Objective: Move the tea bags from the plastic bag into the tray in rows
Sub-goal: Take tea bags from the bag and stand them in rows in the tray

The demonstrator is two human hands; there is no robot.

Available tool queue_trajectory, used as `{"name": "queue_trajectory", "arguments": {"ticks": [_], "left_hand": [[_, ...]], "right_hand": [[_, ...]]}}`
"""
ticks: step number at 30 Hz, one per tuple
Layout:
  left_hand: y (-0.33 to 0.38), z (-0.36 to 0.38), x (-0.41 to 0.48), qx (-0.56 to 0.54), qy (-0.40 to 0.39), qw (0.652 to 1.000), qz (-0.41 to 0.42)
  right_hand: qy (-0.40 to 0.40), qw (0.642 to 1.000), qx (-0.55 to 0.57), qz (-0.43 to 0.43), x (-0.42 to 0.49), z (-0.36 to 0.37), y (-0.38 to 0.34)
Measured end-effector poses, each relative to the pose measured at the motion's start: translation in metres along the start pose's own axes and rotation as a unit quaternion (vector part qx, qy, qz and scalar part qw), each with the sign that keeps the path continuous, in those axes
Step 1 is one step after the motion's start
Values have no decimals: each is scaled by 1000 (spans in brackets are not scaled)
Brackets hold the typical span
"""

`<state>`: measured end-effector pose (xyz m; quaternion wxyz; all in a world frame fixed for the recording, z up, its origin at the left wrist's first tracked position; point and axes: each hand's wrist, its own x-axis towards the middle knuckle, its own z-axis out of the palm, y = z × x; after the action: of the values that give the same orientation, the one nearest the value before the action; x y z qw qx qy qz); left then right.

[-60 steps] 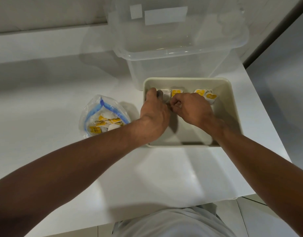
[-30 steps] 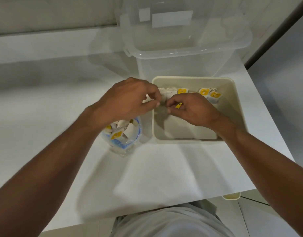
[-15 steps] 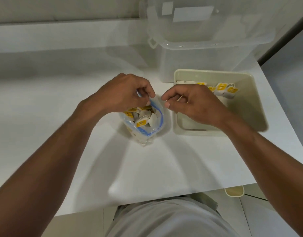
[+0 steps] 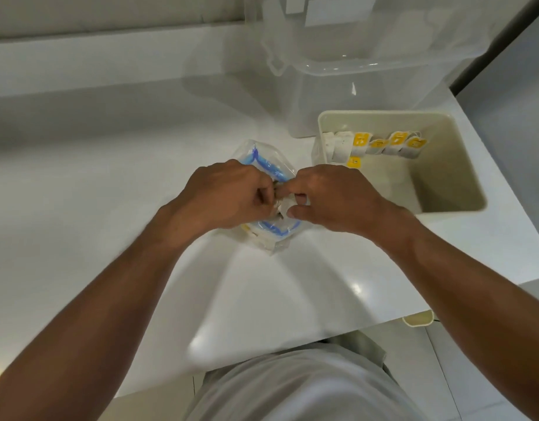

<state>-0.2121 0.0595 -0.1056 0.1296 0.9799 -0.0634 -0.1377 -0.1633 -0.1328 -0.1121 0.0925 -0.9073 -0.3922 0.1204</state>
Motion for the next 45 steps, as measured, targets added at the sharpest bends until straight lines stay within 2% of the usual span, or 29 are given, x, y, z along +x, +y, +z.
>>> {"name": "queue_trajectory", "arguments": {"ticks": [4, 8, 11, 16, 23, 27, 29, 32, 33, 37, 40, 45], "left_hand": [[-8, -6, 4, -5, 48, 999, 20], [-12, -18, 4, -8, 75, 997, 16], [-16, -25, 4, -36, 76, 996, 15], [-12, -33, 4, -144, 58, 988, 10], [-13, -32, 9, -199, 88, 976, -13], [-14, -33, 14, -238, 104, 966, -14], [-15, -33, 16, -262, 89, 961, -10], [-17, -33, 20, -277, 43, 960, -10], [-17, -33, 20, -284, 23, 959, -10], [-14, -36, 17, -361, -45, 932, 6], [-15, -36, 19, -355, -18, 935, 1], [-15, -39, 20, -343, -13, 939, -6]], "right_hand": [[33, 999, -14, 23, 1, 2, -2], [-4, 990, 123, 65, 0, -9, -2], [-11, 966, 238, 103, -4, -18, -5], [26, 944, 300, 136, -4, -16, 2], [38, 902, 398, 165, 2, -25, 8], [49, 908, 389, 148, 1, -28, 5], [2, 905, 406, 123, -1, -30, 5], [-60, 881, 459, 96, -1, -31, 1], [-50, 878, 466, 99, 1, -31, 1], [64, 902, 410, 122, 10, -27, 3], [38, 884, 452, 109, 8, -30, 3], [41, 896, 431, 104, 1, -30, 11]]}}
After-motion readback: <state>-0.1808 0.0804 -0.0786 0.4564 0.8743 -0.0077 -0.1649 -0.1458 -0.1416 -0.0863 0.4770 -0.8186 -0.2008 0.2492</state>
